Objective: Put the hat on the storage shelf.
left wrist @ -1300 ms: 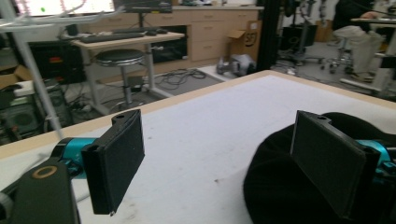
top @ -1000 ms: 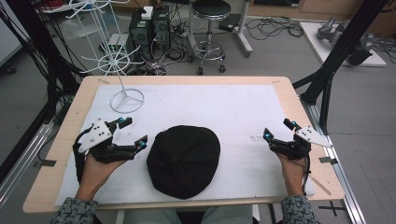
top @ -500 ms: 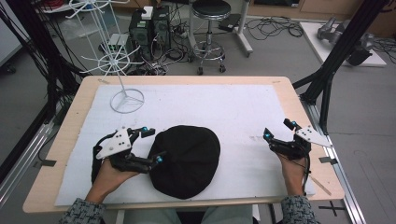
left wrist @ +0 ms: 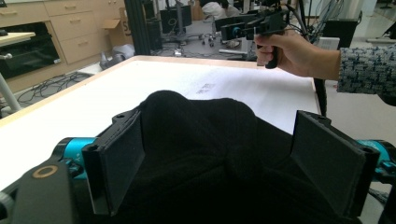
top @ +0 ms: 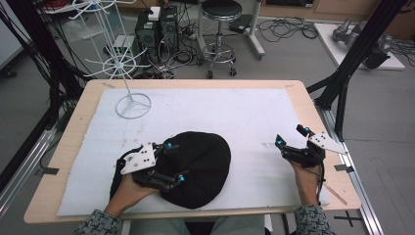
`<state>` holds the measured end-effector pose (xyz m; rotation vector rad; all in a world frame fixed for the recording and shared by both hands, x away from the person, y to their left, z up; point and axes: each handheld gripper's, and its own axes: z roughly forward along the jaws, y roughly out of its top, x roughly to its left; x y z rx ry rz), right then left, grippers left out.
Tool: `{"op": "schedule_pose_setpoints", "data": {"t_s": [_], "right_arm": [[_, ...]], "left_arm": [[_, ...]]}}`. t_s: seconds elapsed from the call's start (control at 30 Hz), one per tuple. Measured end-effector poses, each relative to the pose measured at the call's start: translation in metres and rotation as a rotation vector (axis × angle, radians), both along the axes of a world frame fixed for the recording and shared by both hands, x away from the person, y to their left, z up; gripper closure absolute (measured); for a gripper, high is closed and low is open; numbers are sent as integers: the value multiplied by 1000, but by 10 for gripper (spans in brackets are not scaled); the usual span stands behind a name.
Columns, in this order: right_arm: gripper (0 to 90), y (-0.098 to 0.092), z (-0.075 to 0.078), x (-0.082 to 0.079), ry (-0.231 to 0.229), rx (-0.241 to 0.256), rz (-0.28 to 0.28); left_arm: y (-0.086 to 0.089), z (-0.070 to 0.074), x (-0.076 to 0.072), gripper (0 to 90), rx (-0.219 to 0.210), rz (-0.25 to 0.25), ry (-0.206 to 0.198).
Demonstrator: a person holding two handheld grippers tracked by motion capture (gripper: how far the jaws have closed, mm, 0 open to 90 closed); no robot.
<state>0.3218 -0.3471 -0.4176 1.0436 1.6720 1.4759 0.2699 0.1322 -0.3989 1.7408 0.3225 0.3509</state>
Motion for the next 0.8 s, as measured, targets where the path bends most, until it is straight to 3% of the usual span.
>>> {"op": "schedule_pose_setpoints", "data": {"t_s": [0.37, 0.6, 0.73, 0.8], "right_arm": [[77, 1, 0, 0, 12, 8, 9], [78, 1, 0, 0, 12, 9, 12], [77, 0, 0, 0, 13, 10, 12], [77, 0, -1, 0, 16, 11, 10]], "left_arm": [[-4, -16, 3, 227, 43, -13, 15], [-2, -18, 4, 419, 79, -23, 26], [-2, -19, 4, 577, 103, -24, 32], [-3, -20, 4, 593, 109, -19, 30]]}}
